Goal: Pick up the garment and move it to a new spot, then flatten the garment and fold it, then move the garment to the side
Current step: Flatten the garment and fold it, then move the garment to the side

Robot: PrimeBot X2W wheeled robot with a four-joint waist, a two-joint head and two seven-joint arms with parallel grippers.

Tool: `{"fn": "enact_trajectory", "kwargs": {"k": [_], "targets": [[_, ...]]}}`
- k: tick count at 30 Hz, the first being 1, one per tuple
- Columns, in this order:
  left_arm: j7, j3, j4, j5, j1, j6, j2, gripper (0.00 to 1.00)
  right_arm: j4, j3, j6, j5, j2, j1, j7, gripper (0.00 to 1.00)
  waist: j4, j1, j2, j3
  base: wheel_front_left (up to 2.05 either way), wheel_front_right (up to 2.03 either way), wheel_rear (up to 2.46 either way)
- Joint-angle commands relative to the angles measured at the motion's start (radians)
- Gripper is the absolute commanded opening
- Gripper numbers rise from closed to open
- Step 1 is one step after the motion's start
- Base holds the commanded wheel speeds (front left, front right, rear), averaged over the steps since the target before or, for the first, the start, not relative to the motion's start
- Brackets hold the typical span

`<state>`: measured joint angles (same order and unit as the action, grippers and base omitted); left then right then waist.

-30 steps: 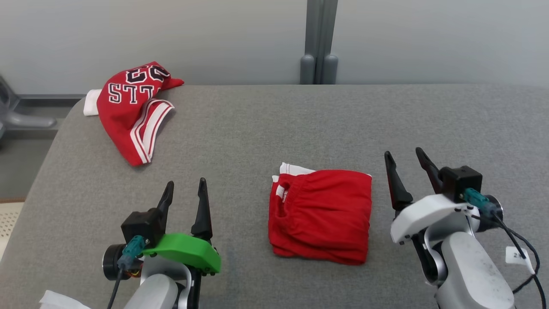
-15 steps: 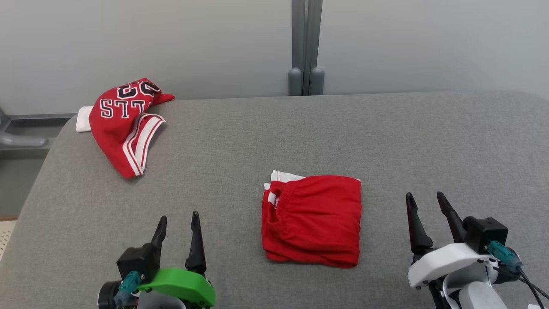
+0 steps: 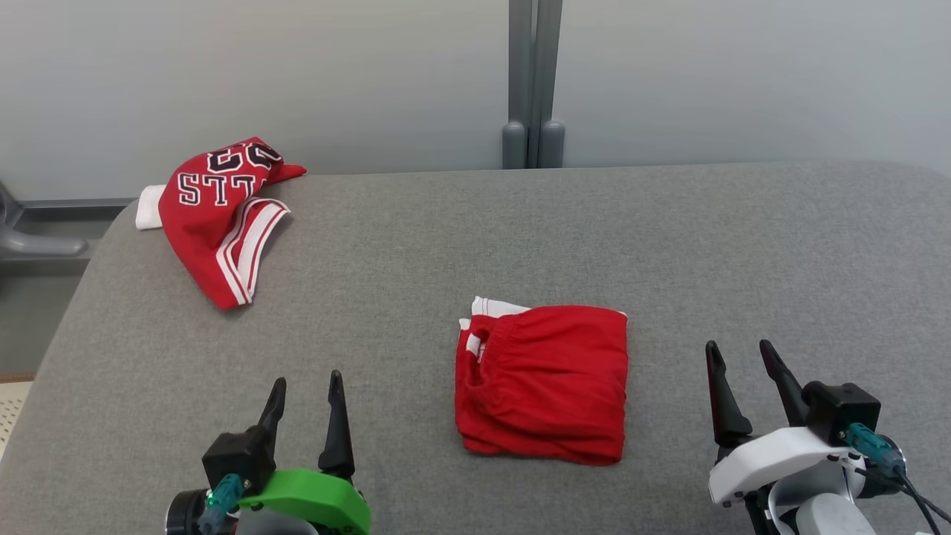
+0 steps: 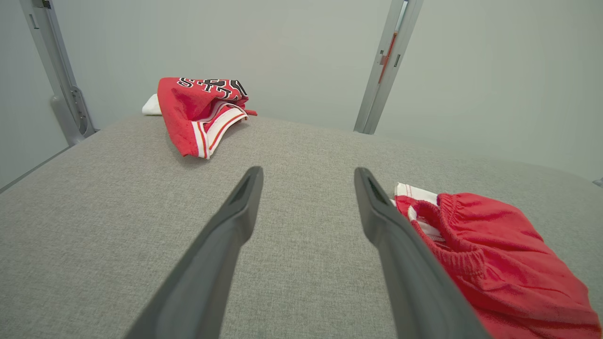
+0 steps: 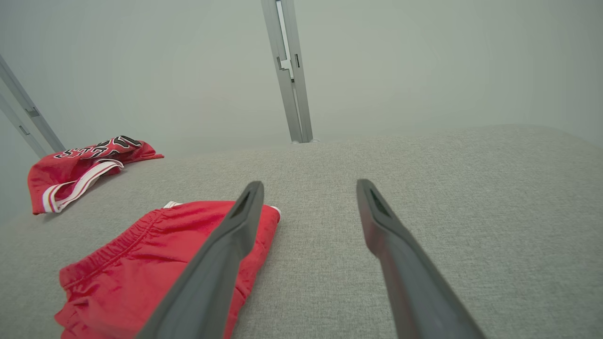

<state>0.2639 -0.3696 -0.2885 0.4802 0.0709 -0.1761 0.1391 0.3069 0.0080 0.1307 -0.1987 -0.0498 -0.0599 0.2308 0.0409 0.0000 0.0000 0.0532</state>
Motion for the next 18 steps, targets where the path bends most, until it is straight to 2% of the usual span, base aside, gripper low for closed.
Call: {"fn": "enact_trajectory", "kwargs": {"k": [1,11,18], "targets": [[0.001,0.003,-0.002,-0.012,-0.009,0.005,-0.002,1.0,0.004,0.0,0.0,-0.001,-0.001,0.014,-0.002,1.0,0.001,0.0,0.0,-0.001,0.0,0.0,0.0],[0.001,0.003,-0.017,-0.021,0.0,0.013,-0.008,1.0,0.012,0.0,0.0,0.019,-0.002,-0.016,-0.044,1.0,0.016,0.0,0.0,-0.01,0.0,0.0,0.0],[0.001,0.0,-0.022,-0.025,0.021,0.018,-0.012,1.0,0.076,-0.014,0.0,0.004,-0.002,-0.11,-0.187,1.0,0.052,0.0,0.0,-0.025,0.0,0.0,0.0]]}}
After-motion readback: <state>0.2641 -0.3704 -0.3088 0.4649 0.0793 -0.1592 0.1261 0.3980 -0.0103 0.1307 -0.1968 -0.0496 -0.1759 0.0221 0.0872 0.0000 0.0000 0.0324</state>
